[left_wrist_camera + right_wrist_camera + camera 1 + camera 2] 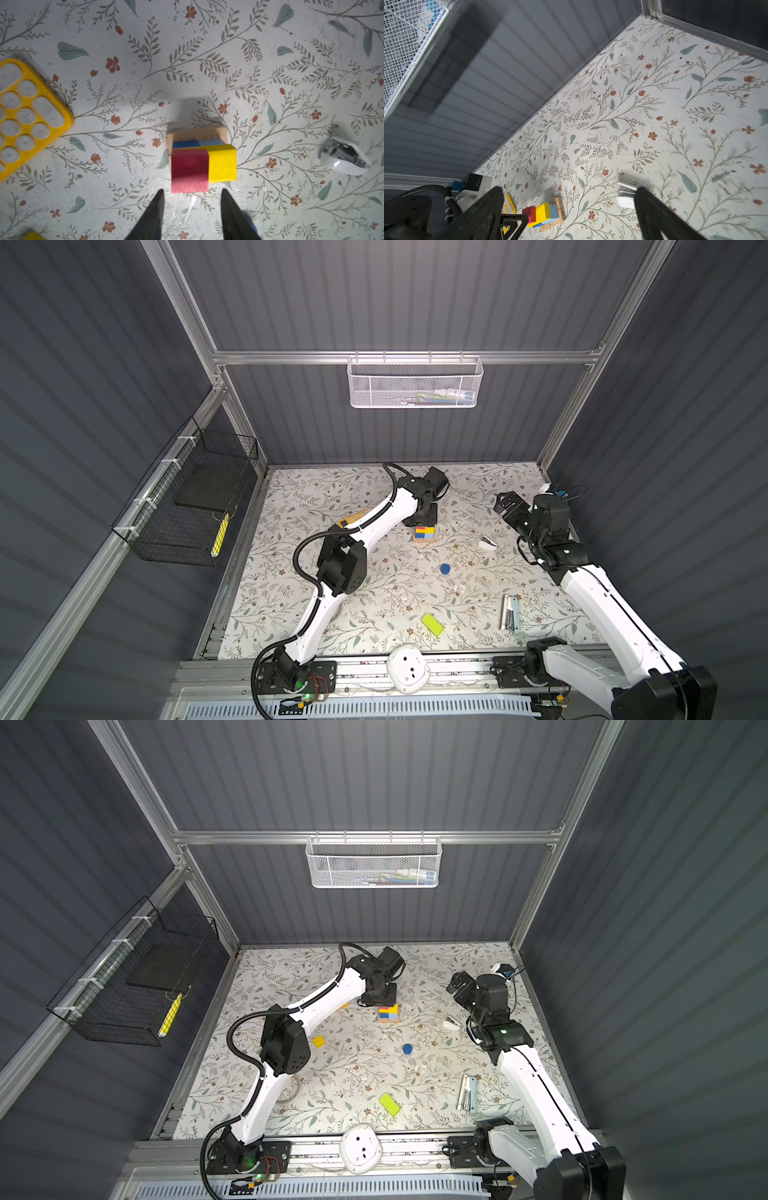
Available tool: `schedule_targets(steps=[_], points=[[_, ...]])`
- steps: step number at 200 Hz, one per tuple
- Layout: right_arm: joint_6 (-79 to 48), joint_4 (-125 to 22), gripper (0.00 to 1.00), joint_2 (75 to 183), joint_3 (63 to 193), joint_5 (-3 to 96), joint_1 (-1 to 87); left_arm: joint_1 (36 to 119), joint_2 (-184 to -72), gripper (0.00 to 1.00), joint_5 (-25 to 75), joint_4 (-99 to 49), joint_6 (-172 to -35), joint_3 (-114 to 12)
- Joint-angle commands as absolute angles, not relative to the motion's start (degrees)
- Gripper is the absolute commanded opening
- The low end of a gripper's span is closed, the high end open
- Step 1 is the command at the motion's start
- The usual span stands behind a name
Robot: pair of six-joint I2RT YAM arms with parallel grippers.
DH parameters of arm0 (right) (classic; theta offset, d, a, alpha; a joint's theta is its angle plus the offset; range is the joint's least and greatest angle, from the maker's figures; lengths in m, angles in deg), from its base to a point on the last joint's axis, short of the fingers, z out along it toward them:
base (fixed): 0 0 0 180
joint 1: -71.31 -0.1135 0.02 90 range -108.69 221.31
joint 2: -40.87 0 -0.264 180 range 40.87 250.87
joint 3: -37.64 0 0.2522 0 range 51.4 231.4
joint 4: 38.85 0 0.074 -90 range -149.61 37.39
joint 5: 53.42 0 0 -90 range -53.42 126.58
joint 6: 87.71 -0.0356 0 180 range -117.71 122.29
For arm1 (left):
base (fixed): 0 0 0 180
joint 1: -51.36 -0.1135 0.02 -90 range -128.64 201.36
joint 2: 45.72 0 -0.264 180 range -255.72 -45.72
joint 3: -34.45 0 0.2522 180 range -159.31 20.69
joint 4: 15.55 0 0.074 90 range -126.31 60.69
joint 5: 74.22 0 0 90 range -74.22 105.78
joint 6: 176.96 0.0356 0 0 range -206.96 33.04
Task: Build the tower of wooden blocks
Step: 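Open the left gripper and release the pink cube on the stack, then raise the left gripper and move it toward the small yellow cube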
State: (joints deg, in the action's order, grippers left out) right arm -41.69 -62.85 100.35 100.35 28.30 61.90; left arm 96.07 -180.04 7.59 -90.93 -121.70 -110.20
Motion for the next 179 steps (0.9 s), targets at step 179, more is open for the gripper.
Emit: schedule_targets(steps=[179], points=[[-41.5,-63.9,0.99,101.1,101.2,27.5,62.1,90.1,-142.4,0.61,-3.8,-88.1,-127.8,-61.4]])
